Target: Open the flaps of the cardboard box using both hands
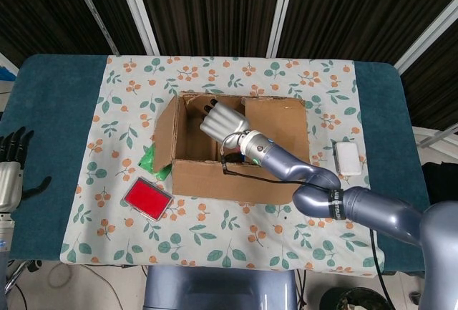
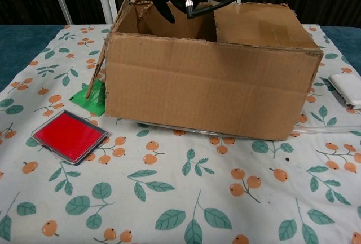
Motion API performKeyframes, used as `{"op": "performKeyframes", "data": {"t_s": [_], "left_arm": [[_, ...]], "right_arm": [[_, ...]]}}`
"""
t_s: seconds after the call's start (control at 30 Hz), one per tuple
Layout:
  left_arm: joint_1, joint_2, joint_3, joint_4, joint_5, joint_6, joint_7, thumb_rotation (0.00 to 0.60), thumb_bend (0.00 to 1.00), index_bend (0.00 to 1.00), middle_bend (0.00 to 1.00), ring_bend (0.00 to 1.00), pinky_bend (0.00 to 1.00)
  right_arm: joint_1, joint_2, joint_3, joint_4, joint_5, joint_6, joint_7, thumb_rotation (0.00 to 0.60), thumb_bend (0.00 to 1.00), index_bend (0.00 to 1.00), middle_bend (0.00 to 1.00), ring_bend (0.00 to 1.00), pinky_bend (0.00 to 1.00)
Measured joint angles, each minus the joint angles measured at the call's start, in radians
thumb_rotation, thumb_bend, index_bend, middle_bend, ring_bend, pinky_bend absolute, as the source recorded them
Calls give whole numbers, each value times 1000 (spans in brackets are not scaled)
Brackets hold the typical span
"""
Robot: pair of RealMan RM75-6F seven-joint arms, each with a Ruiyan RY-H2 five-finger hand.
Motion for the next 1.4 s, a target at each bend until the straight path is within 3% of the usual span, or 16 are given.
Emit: {"op": "performKeyframes", "data": {"t_s": [0.37,0.77,1.4], "left_arm": [[15,2,-27,-12,12,-28,1,600,187,0,0,0,37],[31,-1,-53,-16,31,-43,6,600,190,0,0,0,36],[49,3,-81,-28,51,-69,3,600,190,0,0,0,36]], "right_arm": [[50,39,-85,14,-83,-90,16,600,1000,596,460,257,228],[72,87,-171,23,-232,-108,29,600,1000,652,508,258,228],[106,264,-225,-76,-330,-124,27,600,1000,664,521,257,228]]}}
